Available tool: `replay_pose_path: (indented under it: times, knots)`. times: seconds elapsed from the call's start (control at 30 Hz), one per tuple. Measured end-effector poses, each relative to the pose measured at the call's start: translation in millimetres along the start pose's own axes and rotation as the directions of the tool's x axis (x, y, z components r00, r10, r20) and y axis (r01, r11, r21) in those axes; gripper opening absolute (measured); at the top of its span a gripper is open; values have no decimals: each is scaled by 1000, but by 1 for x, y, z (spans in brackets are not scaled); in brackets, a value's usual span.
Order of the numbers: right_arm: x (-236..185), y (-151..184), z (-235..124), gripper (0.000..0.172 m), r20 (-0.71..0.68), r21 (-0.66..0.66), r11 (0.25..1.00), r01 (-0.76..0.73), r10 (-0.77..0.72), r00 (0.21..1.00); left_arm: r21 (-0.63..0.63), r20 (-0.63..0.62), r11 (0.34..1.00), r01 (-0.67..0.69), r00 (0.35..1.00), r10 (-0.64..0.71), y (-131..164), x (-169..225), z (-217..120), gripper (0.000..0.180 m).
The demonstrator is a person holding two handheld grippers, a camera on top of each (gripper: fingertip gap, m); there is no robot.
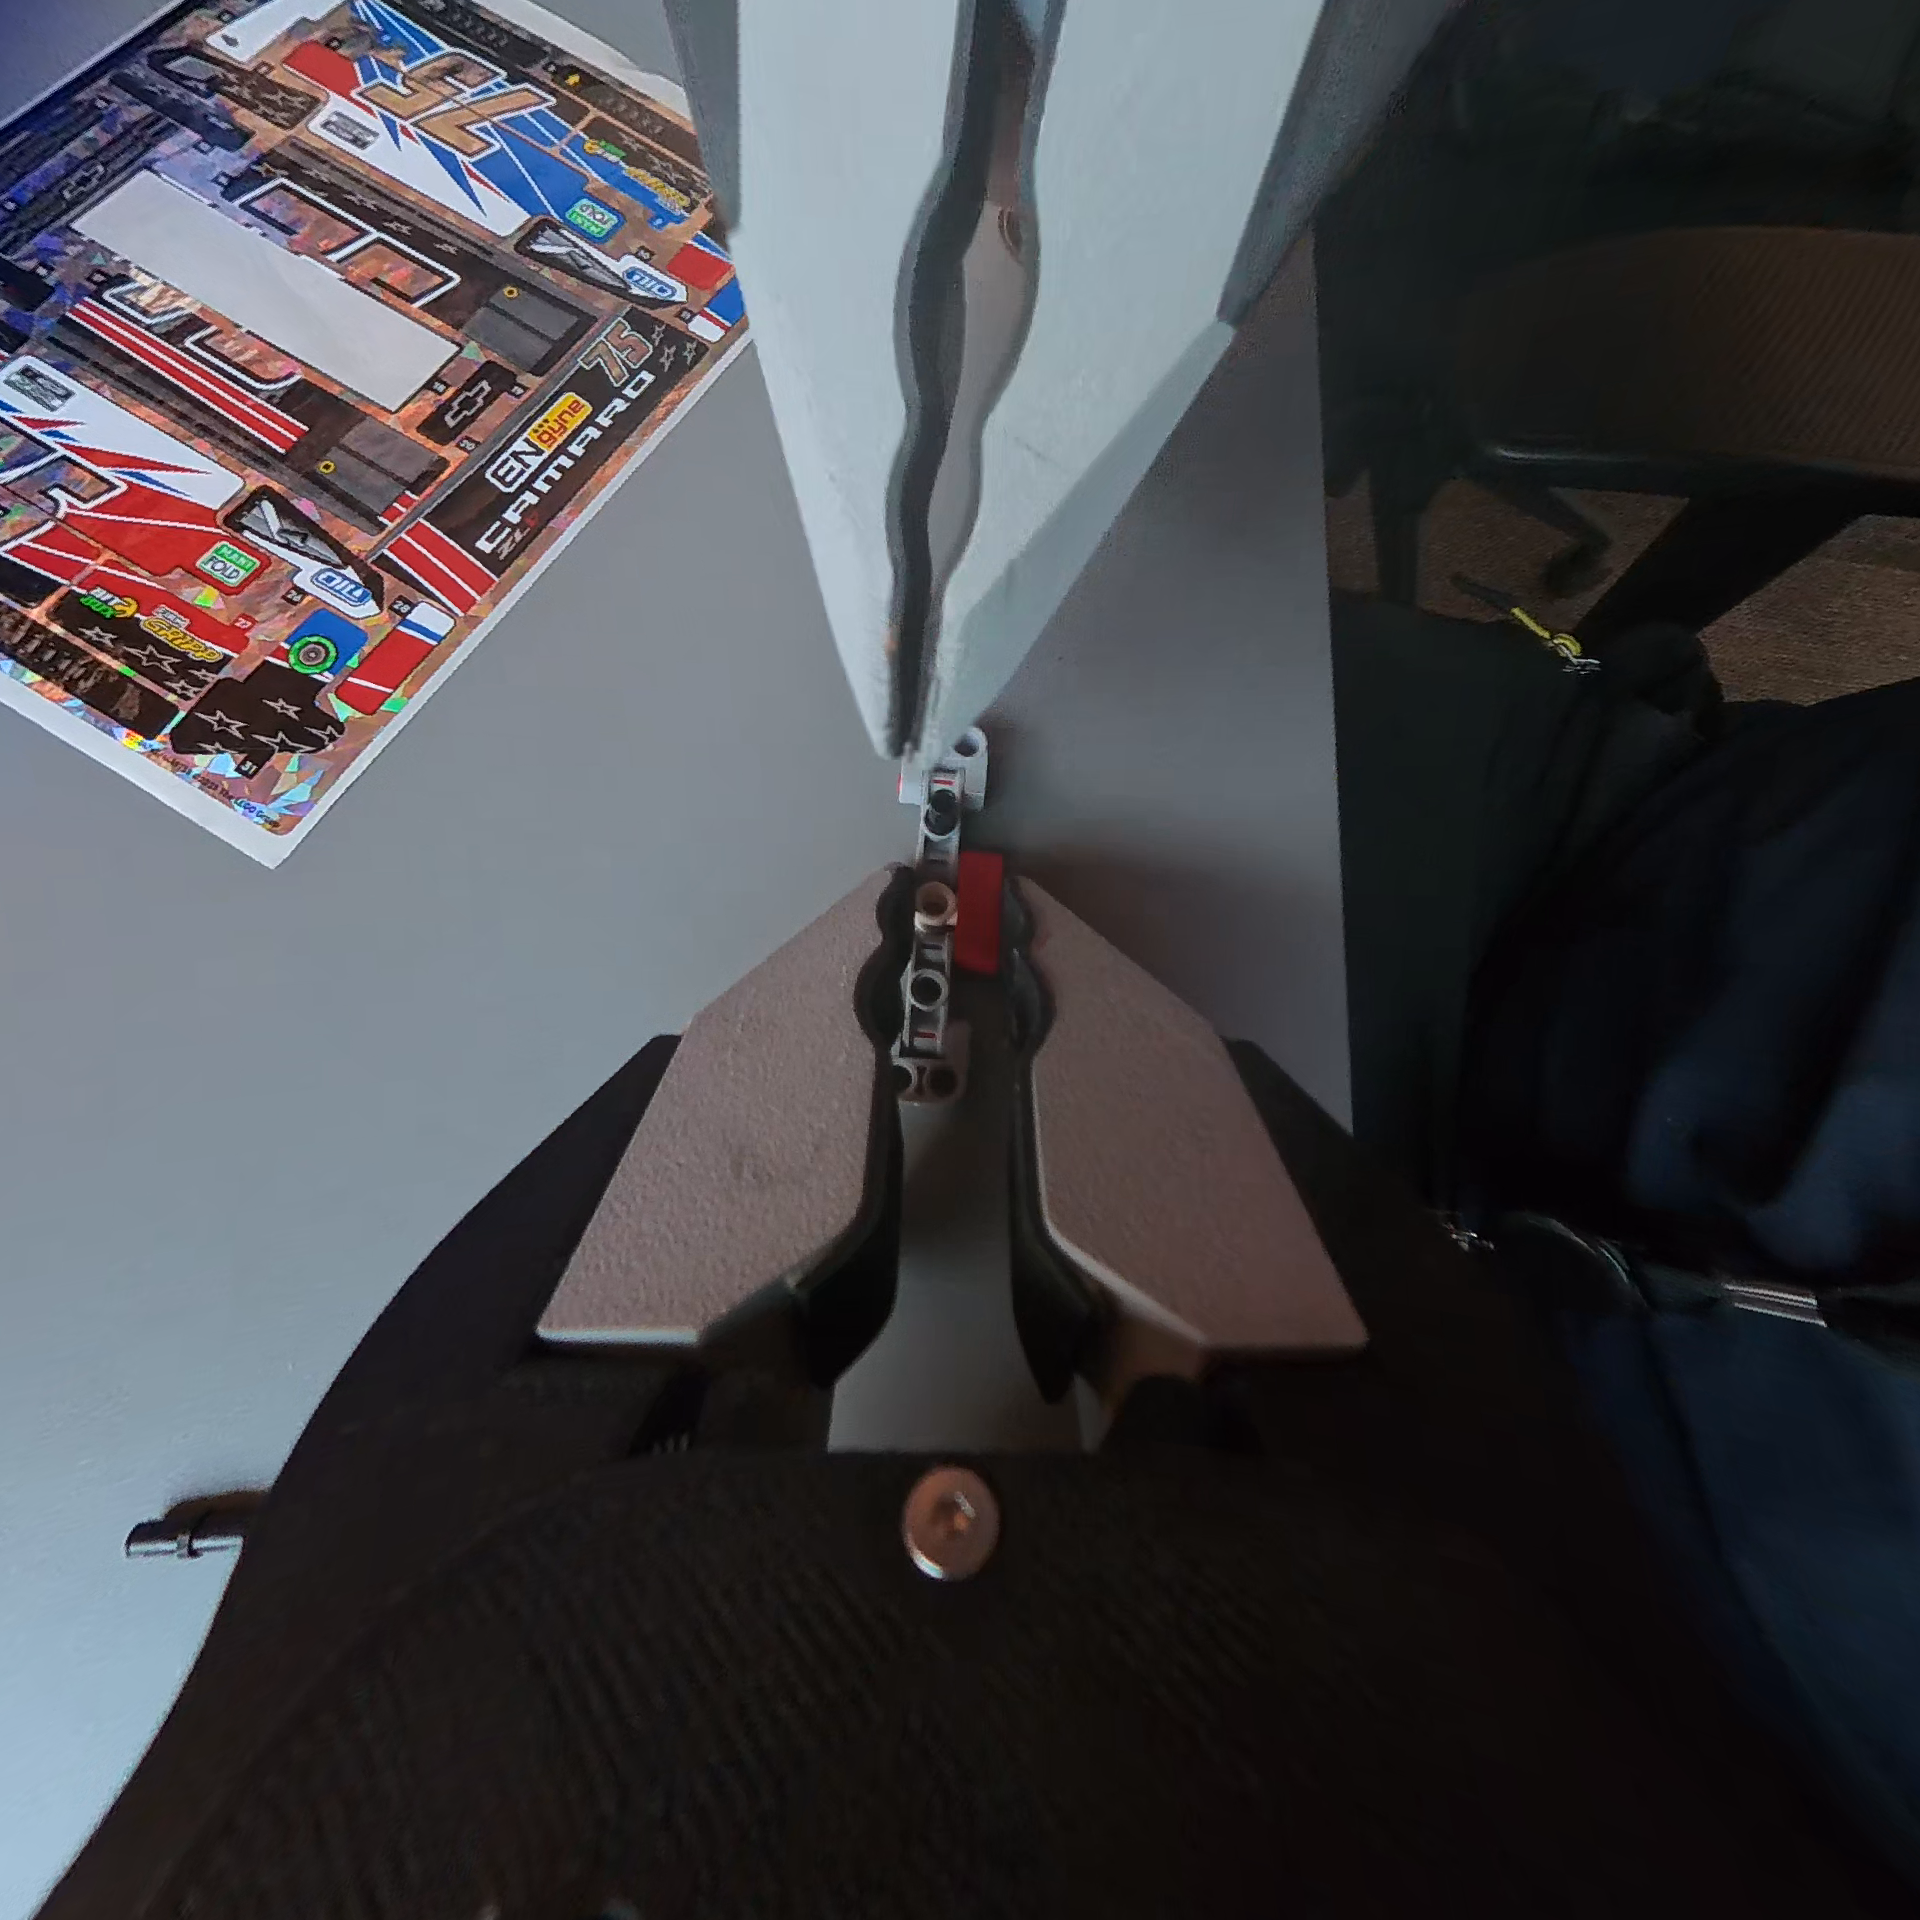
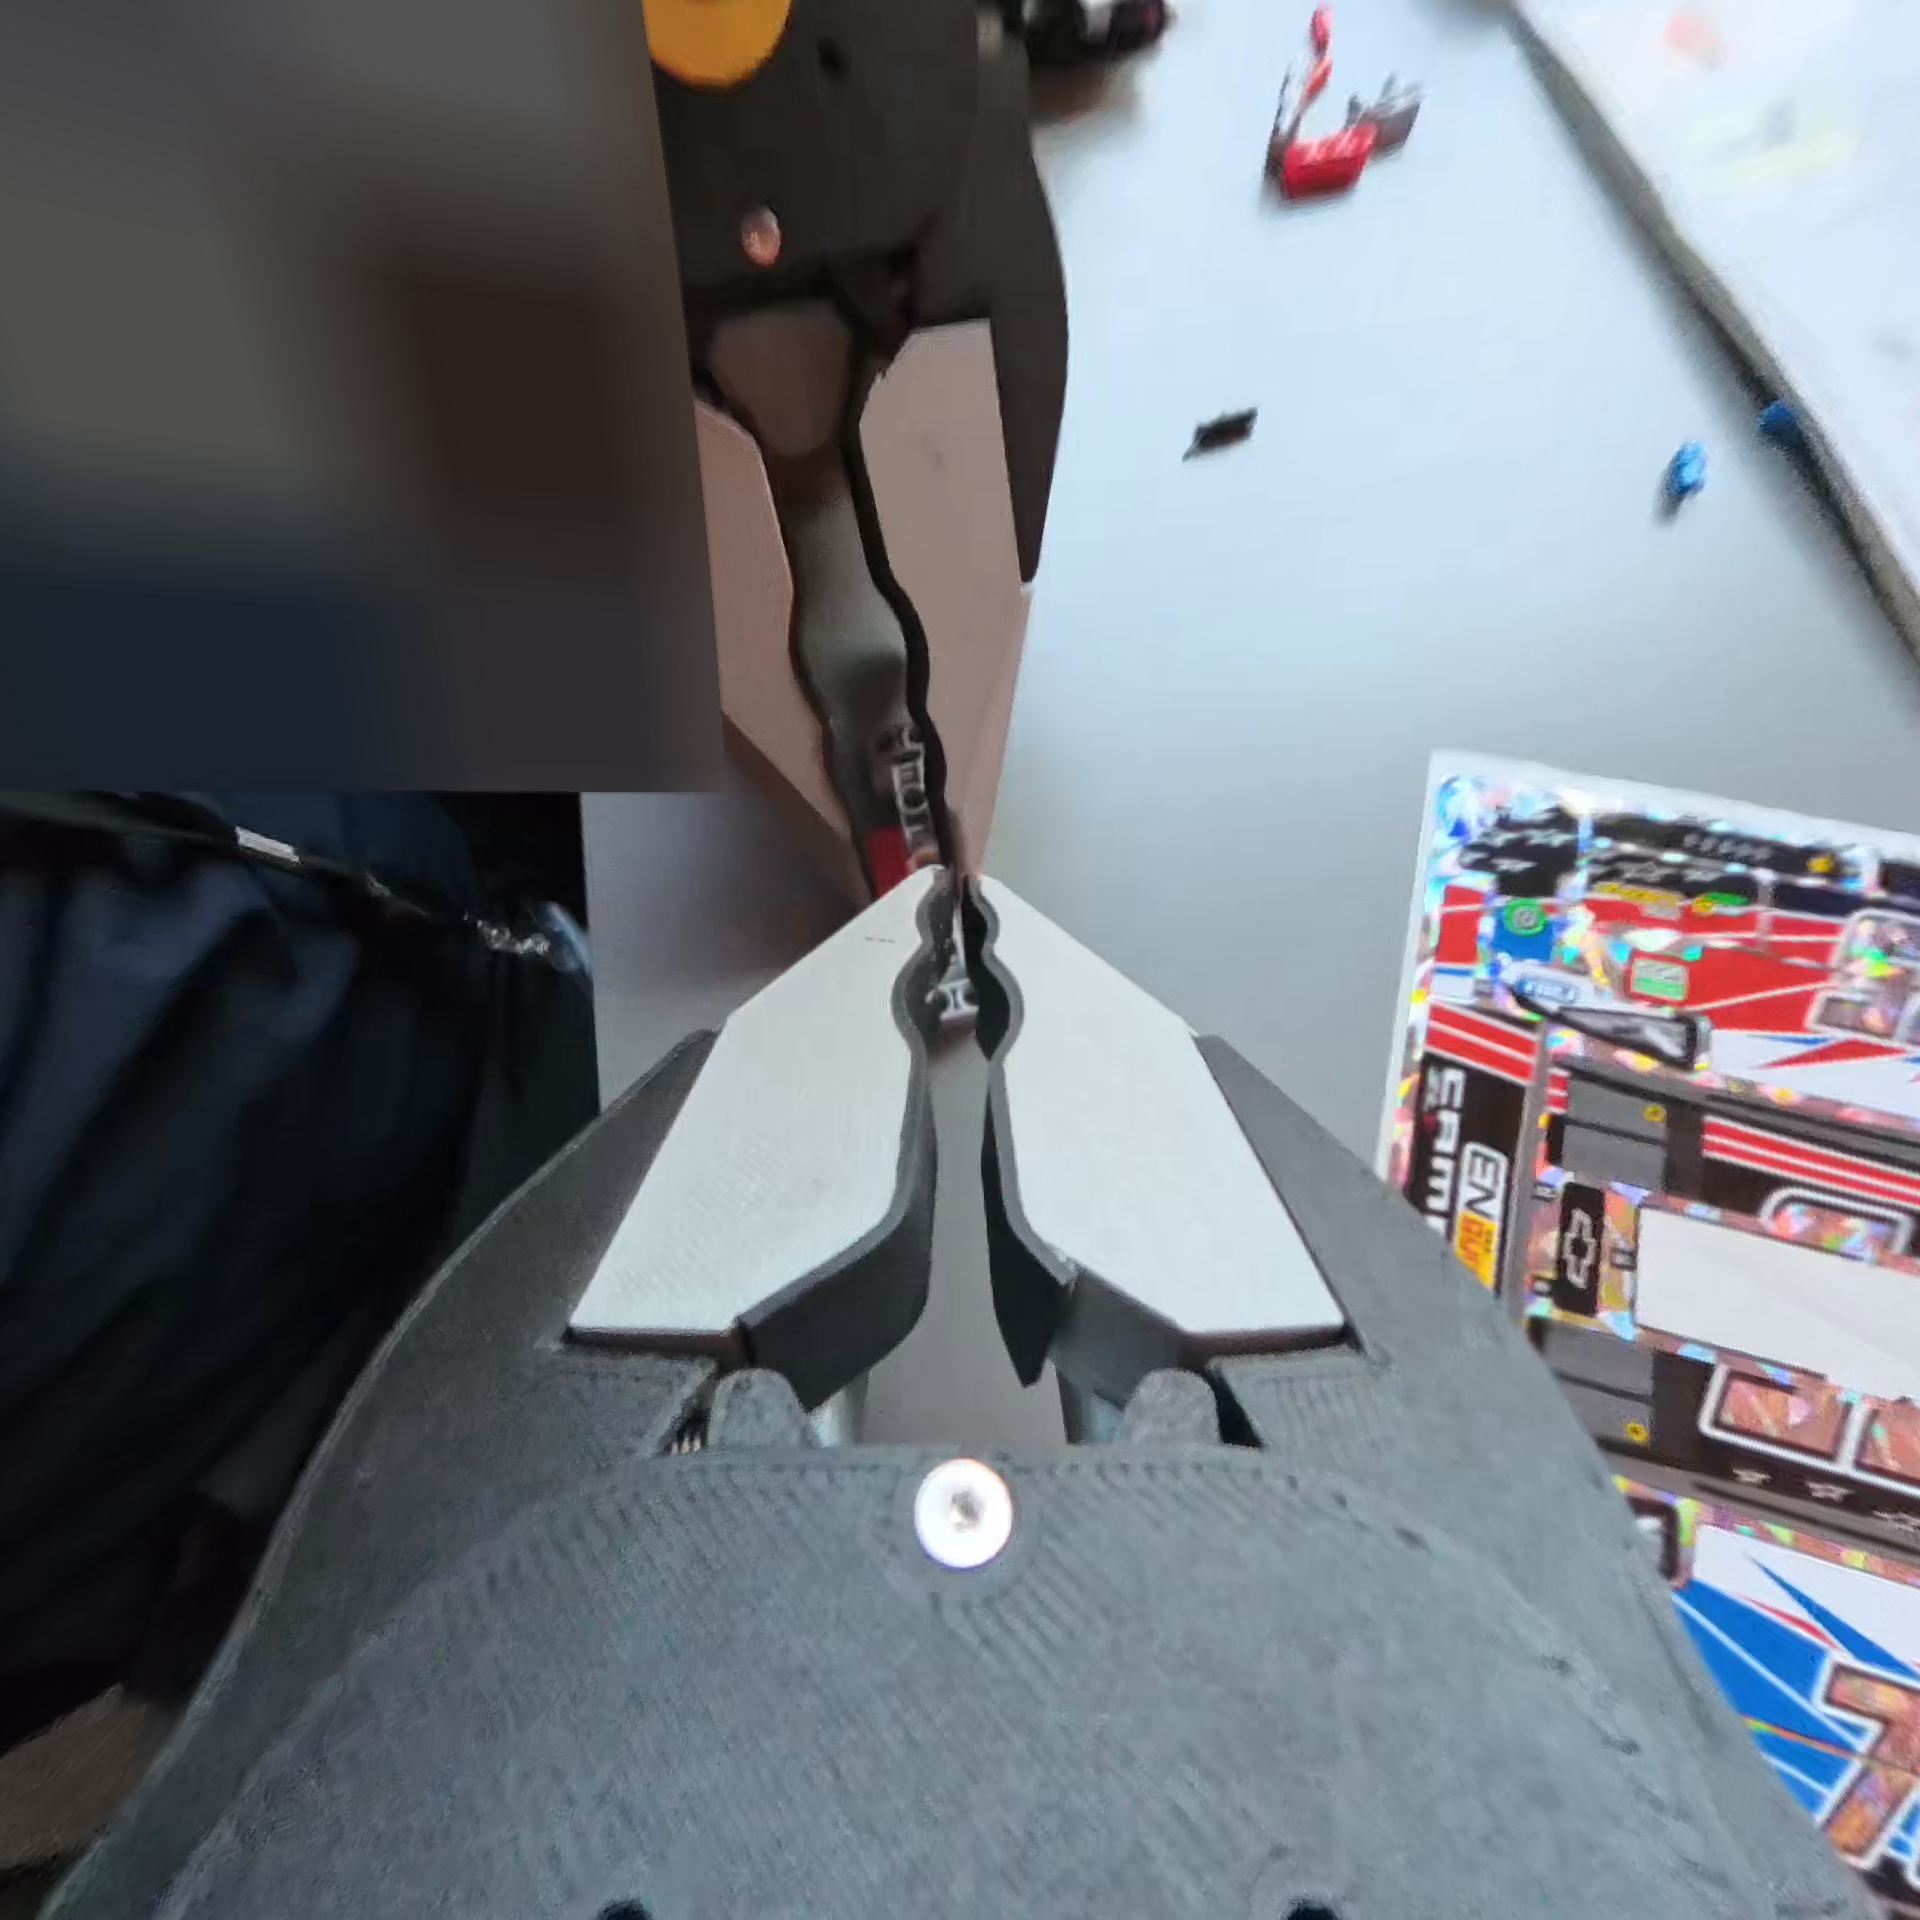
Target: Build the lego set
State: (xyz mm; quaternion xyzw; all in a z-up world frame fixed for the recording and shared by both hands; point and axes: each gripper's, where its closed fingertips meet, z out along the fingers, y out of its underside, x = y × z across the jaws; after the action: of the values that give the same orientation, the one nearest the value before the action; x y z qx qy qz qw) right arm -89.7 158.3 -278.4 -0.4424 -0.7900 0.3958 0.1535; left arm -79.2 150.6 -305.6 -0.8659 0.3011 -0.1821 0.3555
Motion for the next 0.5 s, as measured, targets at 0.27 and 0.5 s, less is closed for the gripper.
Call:
replay_pose_path:
  times: [0.27,0.5]
  knots:
    - [-4,15,9,0,-50,-184,968,172,-184,982,0,-3,1000,2,1000,-2,0,0,0,14]
    - [-3,17,9,0,-30,-394,835,384,-430,902,0,-8,1000,4,1000,-4,0,0,0,14]
